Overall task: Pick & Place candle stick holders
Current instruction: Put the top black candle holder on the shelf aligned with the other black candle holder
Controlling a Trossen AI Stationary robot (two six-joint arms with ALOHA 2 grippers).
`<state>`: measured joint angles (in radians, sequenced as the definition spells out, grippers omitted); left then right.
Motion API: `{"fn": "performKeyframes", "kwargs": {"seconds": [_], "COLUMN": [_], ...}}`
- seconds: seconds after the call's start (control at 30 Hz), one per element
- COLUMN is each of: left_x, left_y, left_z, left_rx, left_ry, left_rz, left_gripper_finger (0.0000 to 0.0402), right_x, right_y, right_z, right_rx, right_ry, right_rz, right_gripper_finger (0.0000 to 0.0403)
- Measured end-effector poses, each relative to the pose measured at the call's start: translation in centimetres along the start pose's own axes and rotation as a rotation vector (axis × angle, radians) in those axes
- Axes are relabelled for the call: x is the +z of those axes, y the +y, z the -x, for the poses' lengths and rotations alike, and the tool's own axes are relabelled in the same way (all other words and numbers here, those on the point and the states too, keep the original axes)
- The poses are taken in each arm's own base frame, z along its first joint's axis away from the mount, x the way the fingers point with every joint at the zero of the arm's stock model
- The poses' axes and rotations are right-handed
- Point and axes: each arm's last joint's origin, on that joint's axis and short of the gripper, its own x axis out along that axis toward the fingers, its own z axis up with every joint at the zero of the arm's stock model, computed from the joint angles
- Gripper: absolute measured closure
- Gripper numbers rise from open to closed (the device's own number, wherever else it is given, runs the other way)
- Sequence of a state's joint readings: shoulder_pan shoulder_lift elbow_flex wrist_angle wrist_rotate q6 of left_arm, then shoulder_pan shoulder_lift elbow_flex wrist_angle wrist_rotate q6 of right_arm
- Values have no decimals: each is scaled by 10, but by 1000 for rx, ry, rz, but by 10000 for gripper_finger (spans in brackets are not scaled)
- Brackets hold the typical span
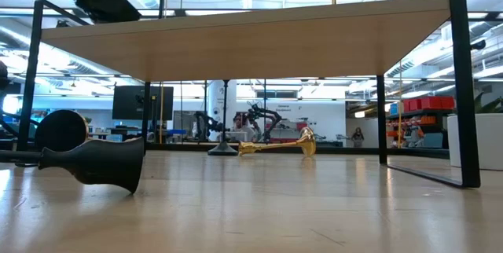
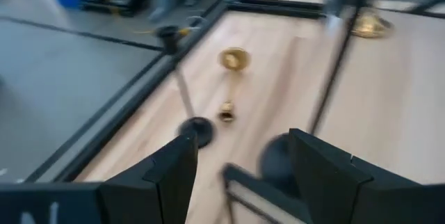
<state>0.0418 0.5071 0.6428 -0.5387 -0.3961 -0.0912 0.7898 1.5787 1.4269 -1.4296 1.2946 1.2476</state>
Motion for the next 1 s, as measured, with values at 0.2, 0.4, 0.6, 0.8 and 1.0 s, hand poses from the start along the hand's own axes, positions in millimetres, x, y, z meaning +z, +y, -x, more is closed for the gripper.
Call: {"fn": "performKeyframes", "kwargs": {"seconds": [0.2,0.4,0.6,0.8,1.0], "left_x": [2,1,5,8,5], "left_y": [10,18,28,46,65], "left_z": [4,-6,-30,-60,-87], "left_rx": [261,420,434,431,288], "left_ry": [-37,10,65,105,115], "left_rz": [13,13,11,-13,29], "left_gripper_finger": [177,177,177,177,177], "right_x": [0,0,0,0,0], "right_y": [0,0,0,0,0], "right_z": [-1,-1,-1,-1,0], "right_rx": [-5,-5,-5,-3,0], "right_ry": [0,1,3,5,5], "right_rz": [0,3,7,6,19], "right_gripper_finger": [354,354,354,354,354]}}
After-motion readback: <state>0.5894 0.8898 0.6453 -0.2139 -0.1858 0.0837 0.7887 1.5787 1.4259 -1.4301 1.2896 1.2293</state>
